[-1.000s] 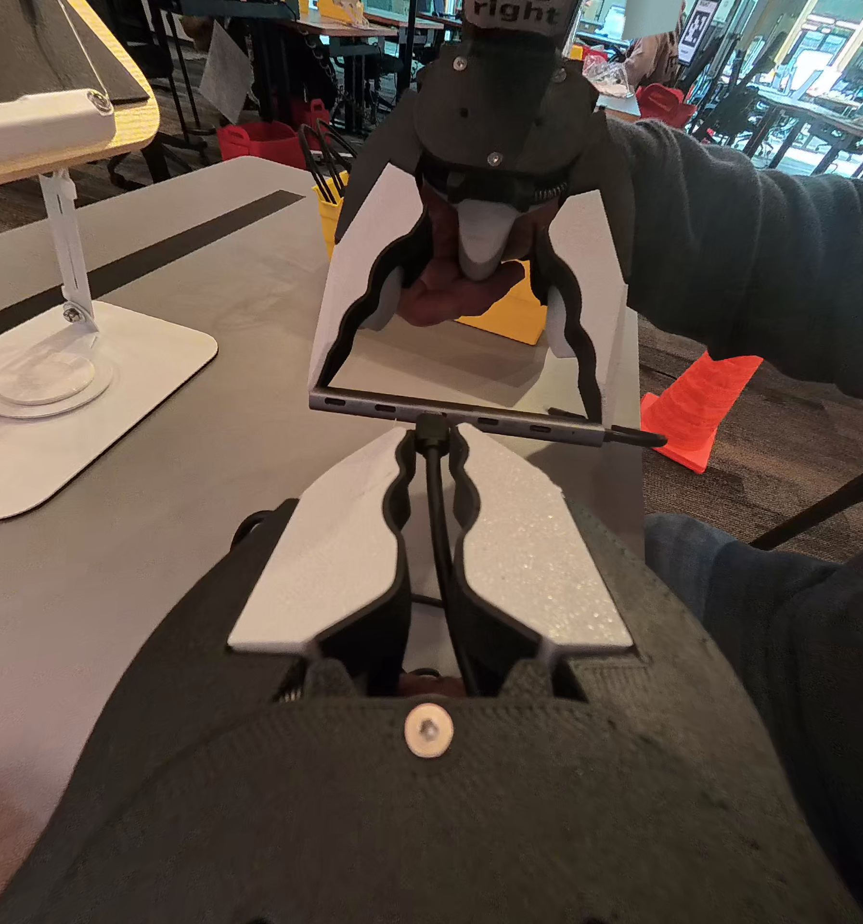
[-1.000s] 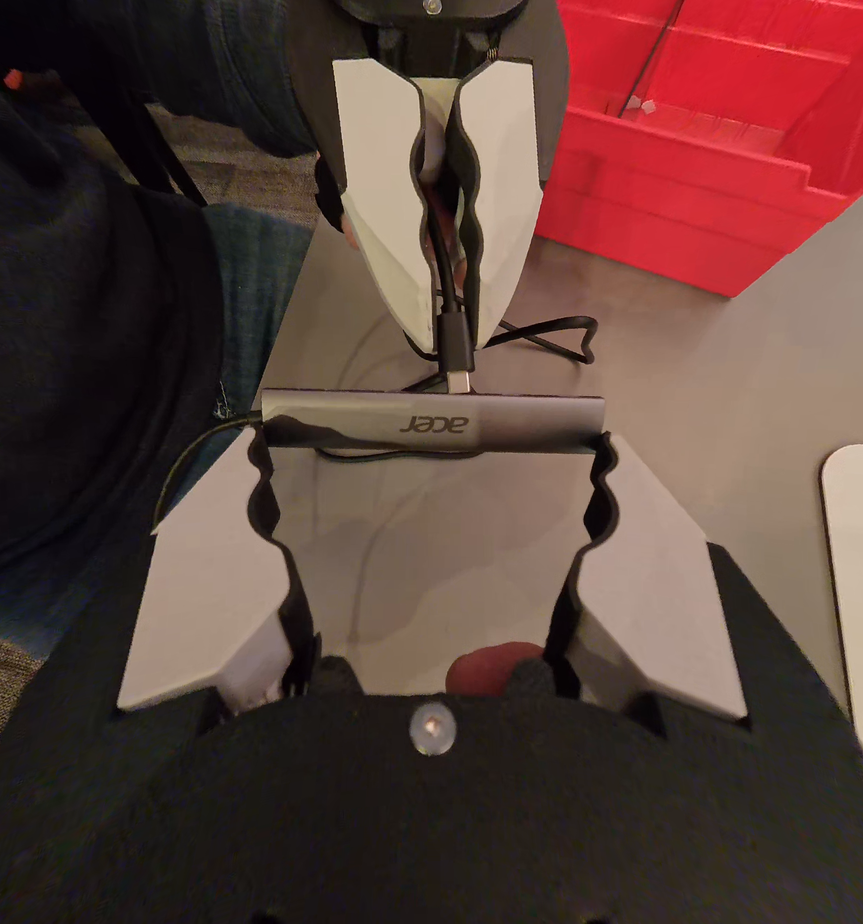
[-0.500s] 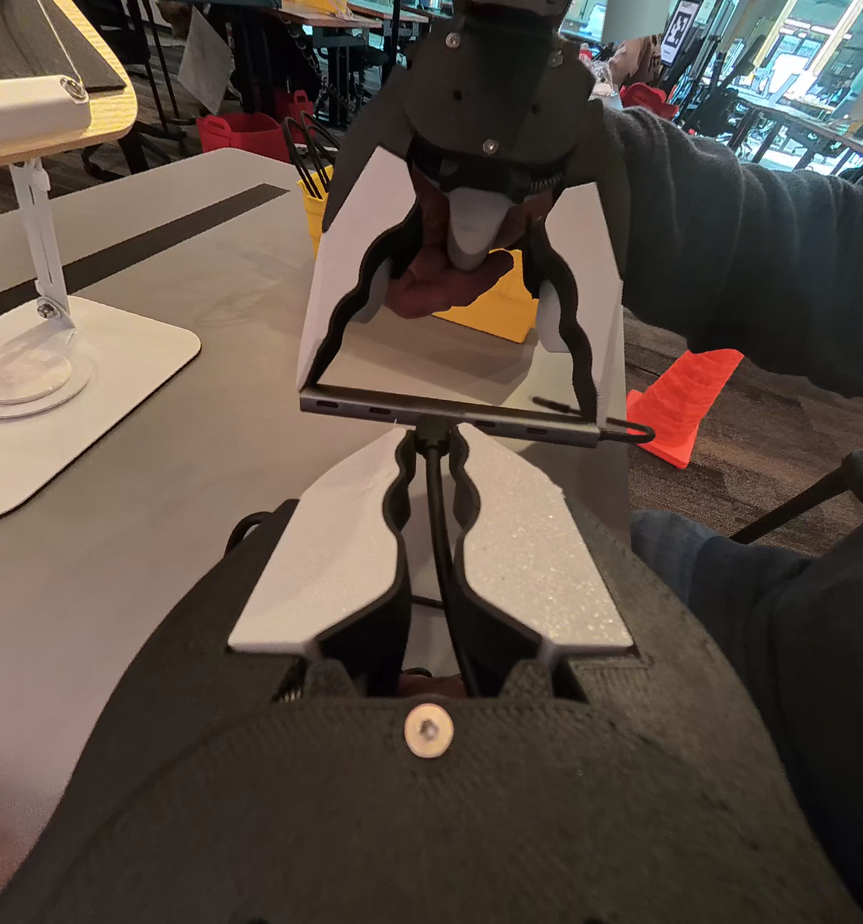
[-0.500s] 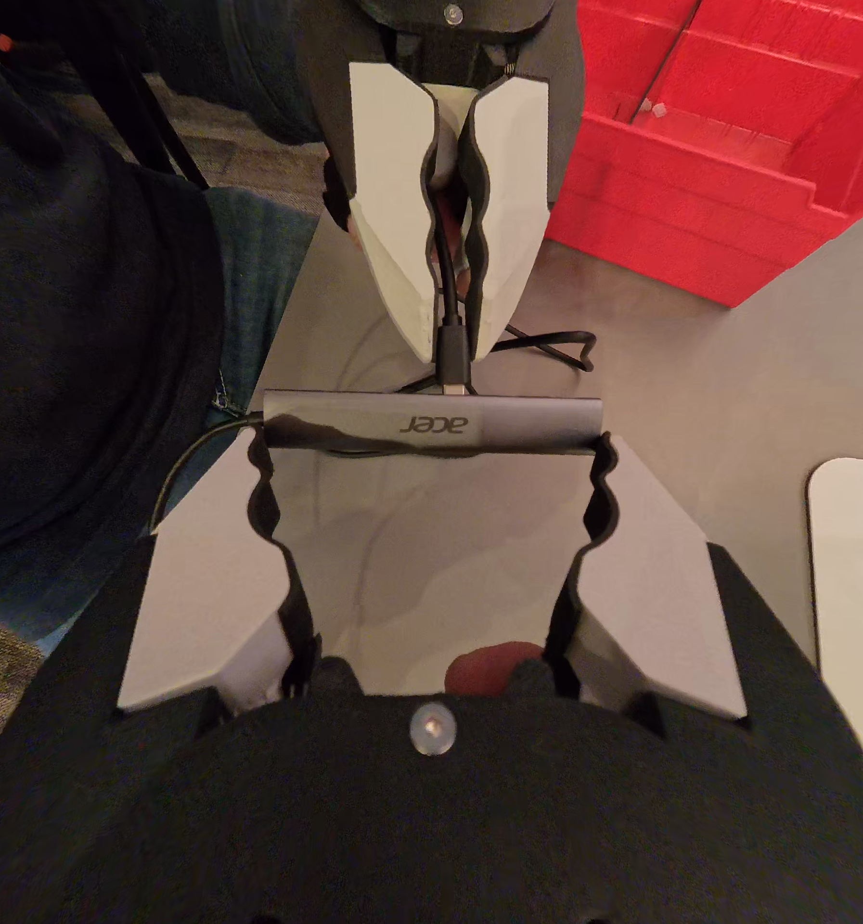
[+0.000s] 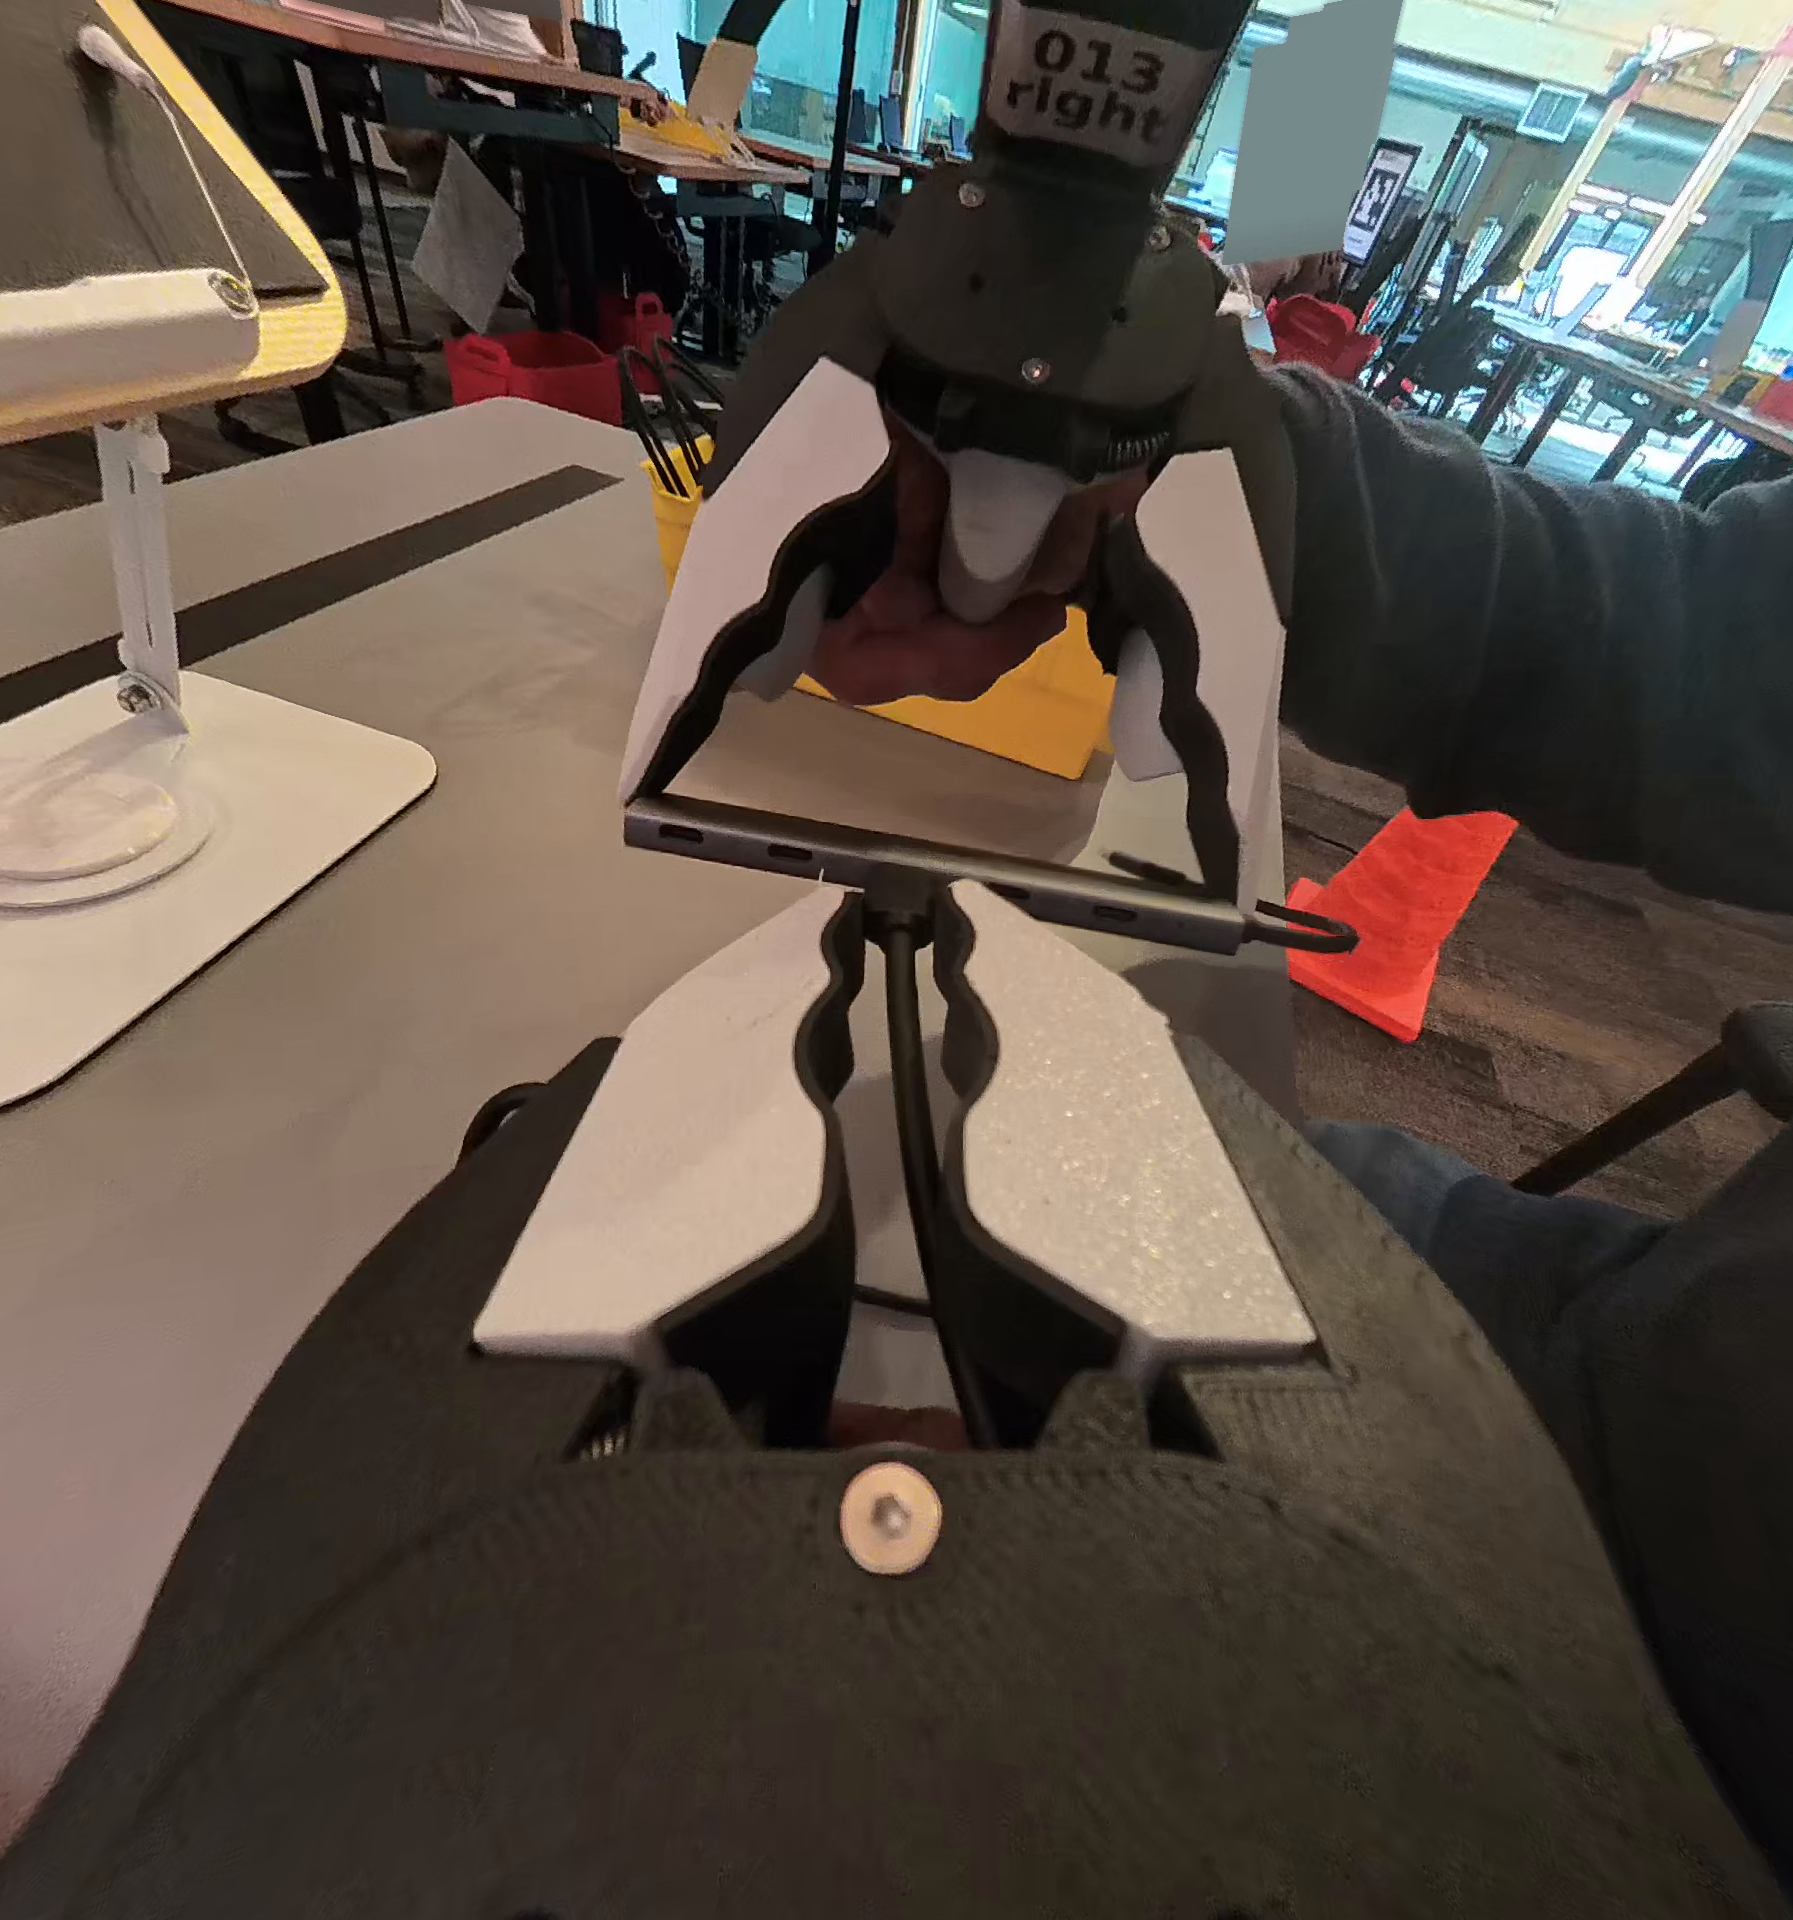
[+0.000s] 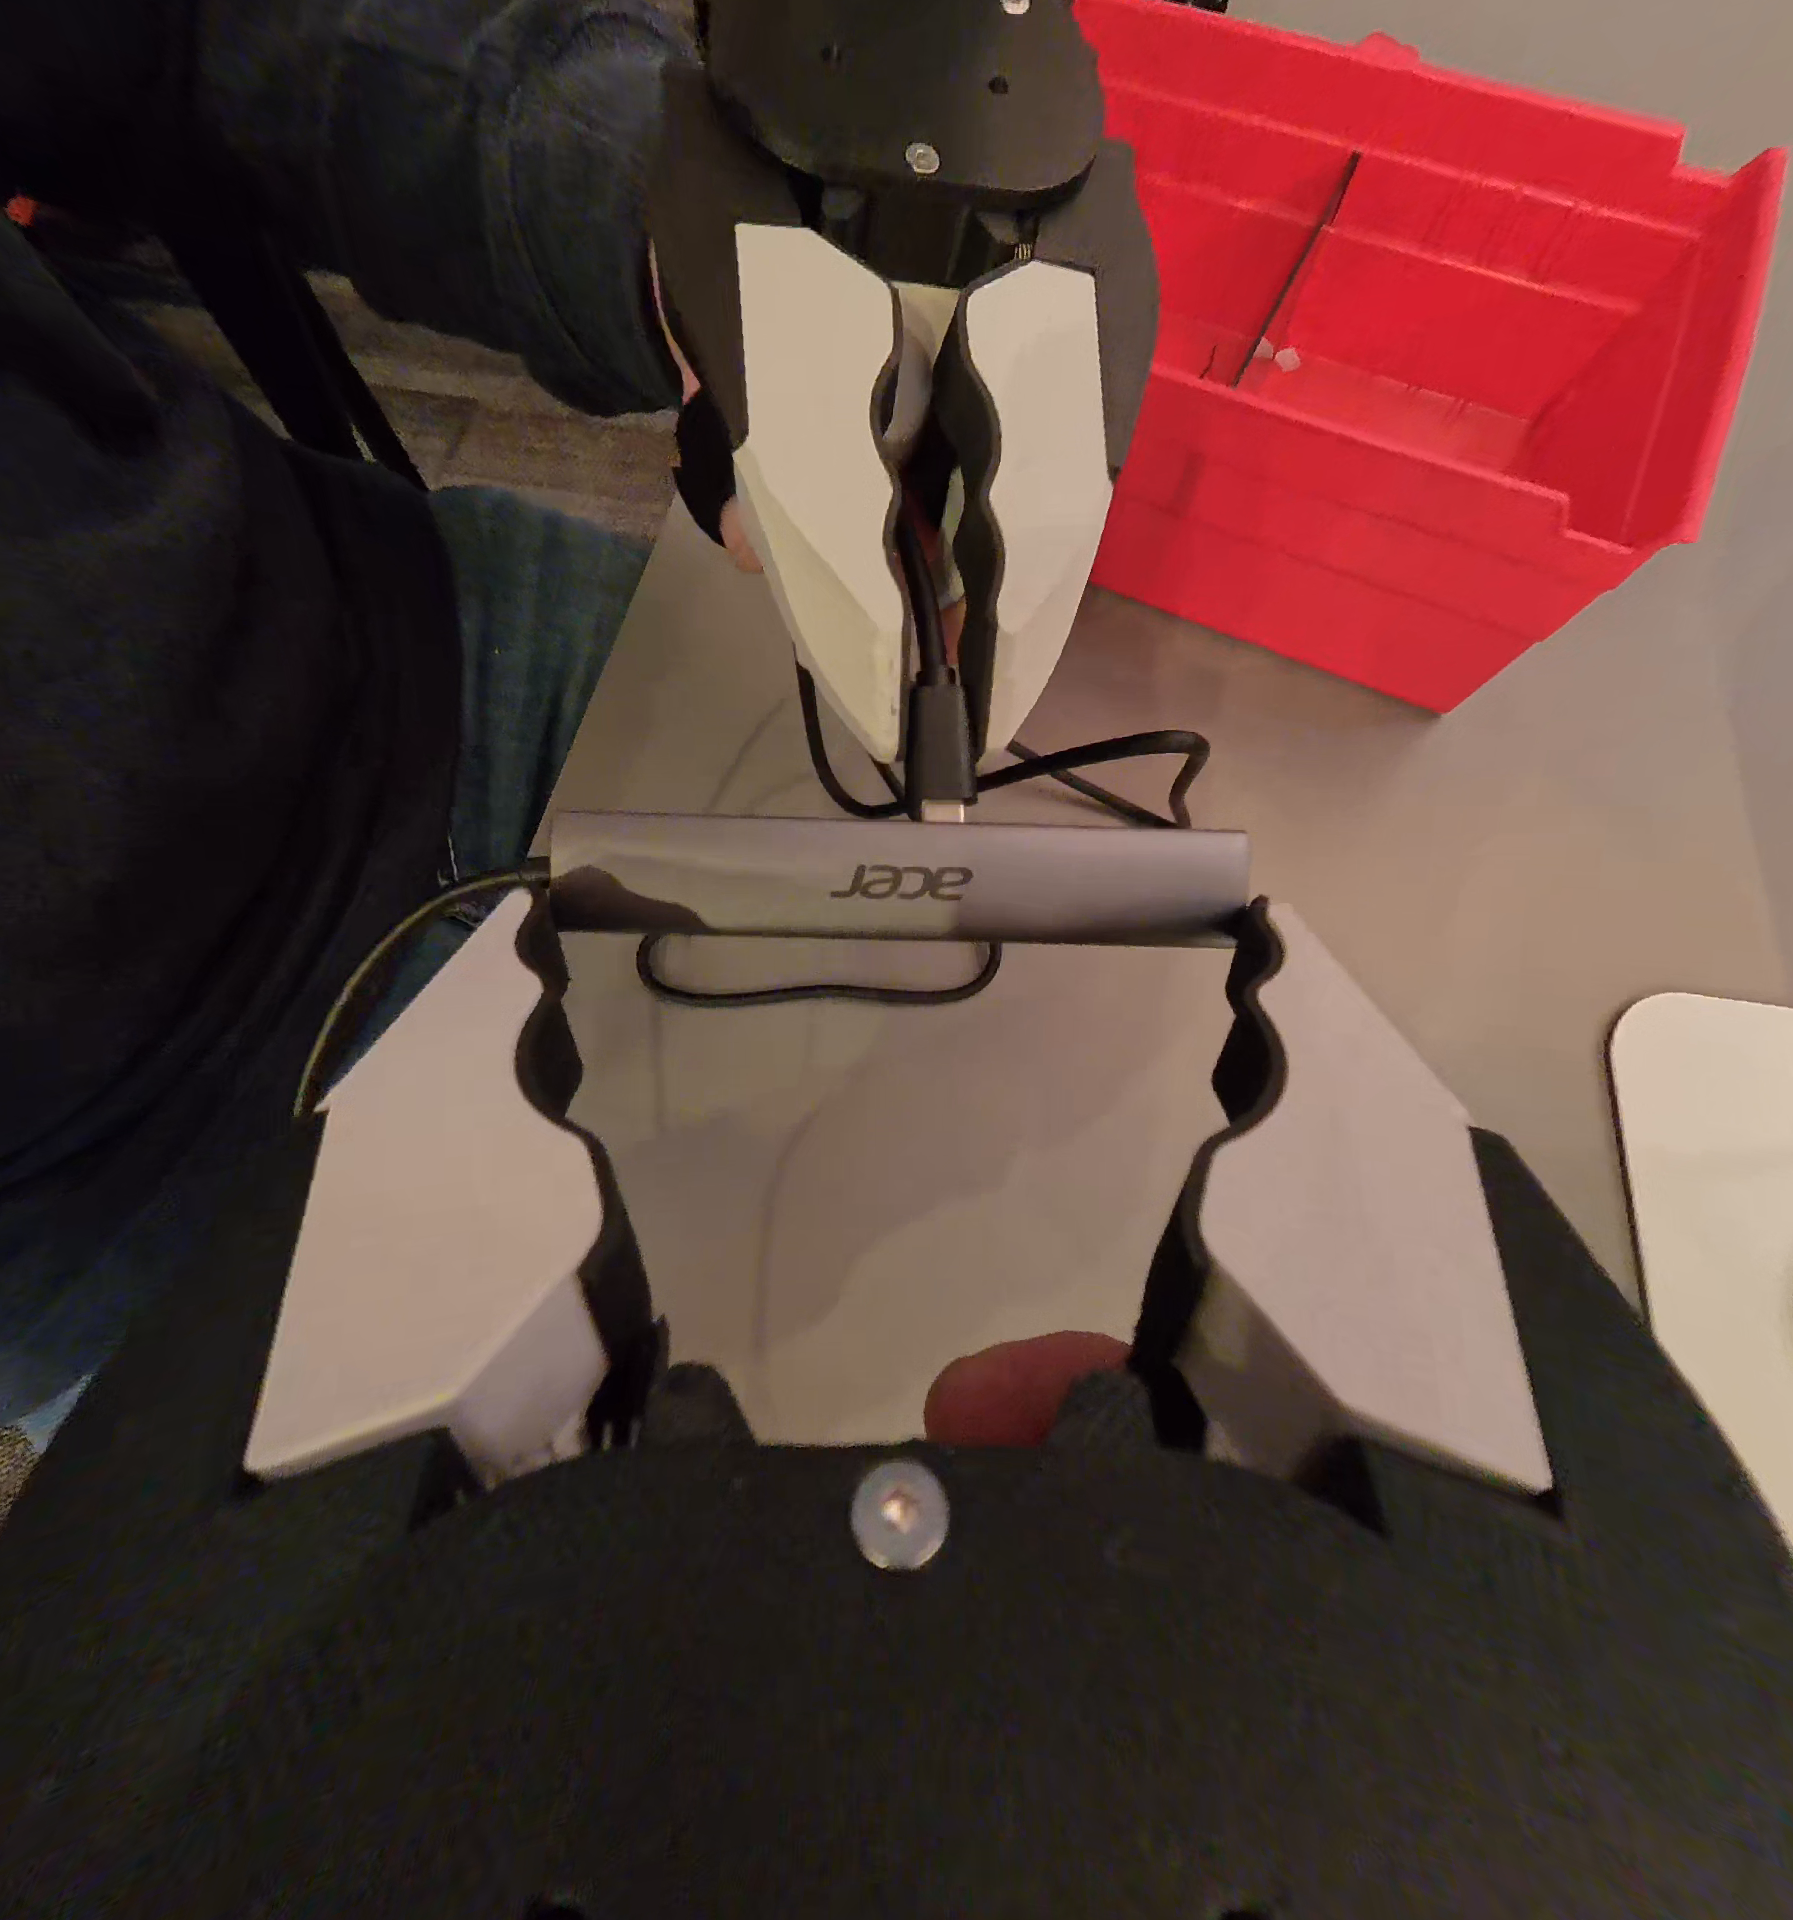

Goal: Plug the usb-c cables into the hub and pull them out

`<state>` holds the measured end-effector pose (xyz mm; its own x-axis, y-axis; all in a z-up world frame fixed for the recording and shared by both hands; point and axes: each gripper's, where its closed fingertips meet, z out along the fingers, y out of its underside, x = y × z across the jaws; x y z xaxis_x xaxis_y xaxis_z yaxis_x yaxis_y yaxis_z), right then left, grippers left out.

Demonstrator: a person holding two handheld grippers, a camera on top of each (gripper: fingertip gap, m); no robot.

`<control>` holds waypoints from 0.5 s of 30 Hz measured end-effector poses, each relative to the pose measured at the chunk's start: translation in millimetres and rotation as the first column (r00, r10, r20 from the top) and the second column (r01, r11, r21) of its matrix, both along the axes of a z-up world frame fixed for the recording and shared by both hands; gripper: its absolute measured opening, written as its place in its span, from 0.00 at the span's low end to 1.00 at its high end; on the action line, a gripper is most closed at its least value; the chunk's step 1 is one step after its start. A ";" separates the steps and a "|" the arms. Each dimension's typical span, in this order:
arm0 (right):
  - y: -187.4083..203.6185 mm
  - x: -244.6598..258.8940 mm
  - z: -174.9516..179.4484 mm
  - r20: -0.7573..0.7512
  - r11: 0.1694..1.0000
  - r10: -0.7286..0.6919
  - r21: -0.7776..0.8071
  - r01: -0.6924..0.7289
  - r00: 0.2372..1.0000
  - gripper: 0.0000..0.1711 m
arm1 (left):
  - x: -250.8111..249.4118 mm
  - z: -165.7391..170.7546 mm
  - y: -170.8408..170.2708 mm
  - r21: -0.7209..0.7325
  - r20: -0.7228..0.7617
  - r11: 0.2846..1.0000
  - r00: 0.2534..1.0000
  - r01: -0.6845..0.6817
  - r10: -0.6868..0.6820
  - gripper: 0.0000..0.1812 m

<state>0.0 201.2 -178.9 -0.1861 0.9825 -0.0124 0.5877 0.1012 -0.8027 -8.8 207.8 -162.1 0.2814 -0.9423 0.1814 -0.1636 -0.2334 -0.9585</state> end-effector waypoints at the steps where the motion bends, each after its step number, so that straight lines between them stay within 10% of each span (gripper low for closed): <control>1: 0.4 -0.3 1.3 -0.010 1.000 -0.003 0.003 0.003 1.000 0.73 | -0.1 1.0 0.1 -0.002 0.009 1.000 1.000 -0.002 0.002 0.07; 15: -2.3 -3.0 27.9 -0.209 0.998 -0.052 -0.035 0.046 0.976 0.73 | -1.0 24.3 -2.1 0.002 0.139 1.000 0.990 -0.011 0.011 0.07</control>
<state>-3.0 198.9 -151.0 -0.1394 0.9902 -0.0076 0.4093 0.0506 -0.9110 -9.8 205.8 -137.8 0.2640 -0.9397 0.2172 -0.0264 -0.2321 -0.9723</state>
